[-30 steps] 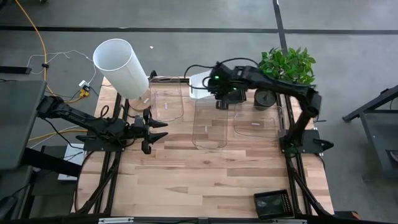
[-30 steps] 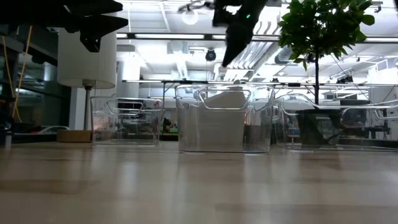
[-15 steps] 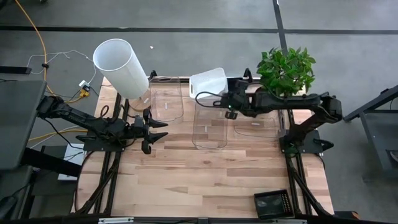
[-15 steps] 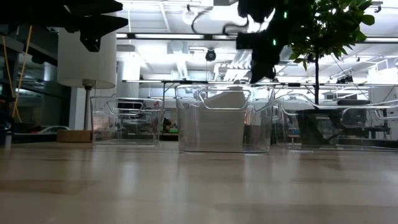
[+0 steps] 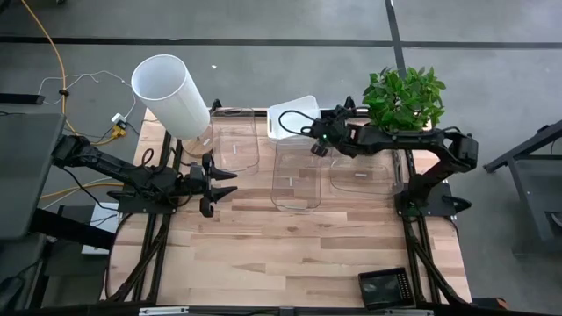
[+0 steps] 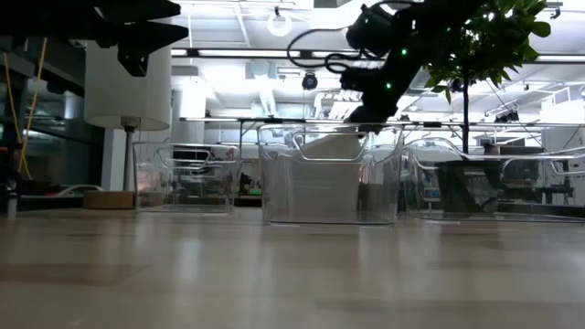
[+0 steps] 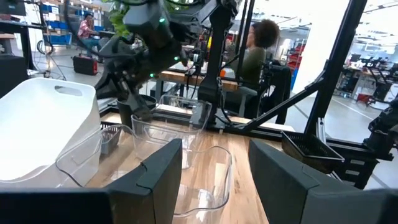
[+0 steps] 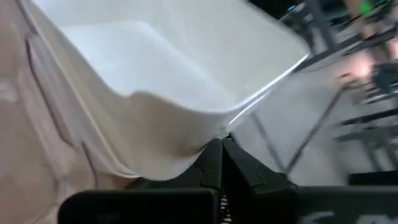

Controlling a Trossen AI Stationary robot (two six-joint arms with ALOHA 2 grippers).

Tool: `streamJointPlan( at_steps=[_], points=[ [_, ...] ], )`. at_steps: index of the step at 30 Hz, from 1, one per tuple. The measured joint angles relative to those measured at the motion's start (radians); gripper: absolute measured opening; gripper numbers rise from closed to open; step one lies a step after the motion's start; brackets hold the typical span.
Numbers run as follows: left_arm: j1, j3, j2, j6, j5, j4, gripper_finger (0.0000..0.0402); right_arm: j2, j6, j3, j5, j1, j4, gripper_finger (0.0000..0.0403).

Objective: Stack baskets by color
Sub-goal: Stack the bottom white bin on top of the top white bins

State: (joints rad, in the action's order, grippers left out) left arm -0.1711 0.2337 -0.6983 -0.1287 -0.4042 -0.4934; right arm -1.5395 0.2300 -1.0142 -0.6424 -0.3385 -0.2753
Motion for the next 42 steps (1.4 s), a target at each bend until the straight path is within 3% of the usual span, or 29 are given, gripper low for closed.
streamJointPlan(
  at_steps=[11,16,22,33,38,42],
  points=[
    [0.000,0.000,0.000,-0.018,0.000,-0.002,0.0172,-0.048,-0.026,0.000,0.226,-0.023,0.041,0.0000],
    [0.000,0.000,0.000,-0.026,0.000,-0.001,0.0172,-0.041,-0.011,0.000,0.218,-0.013,0.060,0.0000],
    [0.000,0.000,0.000,-0.026,0.000,0.000,0.0172,-0.041,-0.032,0.000,0.058,-0.013,-0.014,0.0000],
    [0.000,0.000,0.000,-0.026,0.000,0.004,0.0172,-0.062,-0.029,0.000,0.259,-0.017,0.152,0.0000],
    [0.000,0.000,0.000,-0.026,0.000,0.004,0.0172,-0.089,-0.020,0.000,0.277,-0.018,0.152,0.0000],
    [0.000,0.000,0.000,-0.029,0.007,0.004,0.0172,-0.057,0.002,0.000,0.212,0.004,0.144,0.0000]
  ],
)
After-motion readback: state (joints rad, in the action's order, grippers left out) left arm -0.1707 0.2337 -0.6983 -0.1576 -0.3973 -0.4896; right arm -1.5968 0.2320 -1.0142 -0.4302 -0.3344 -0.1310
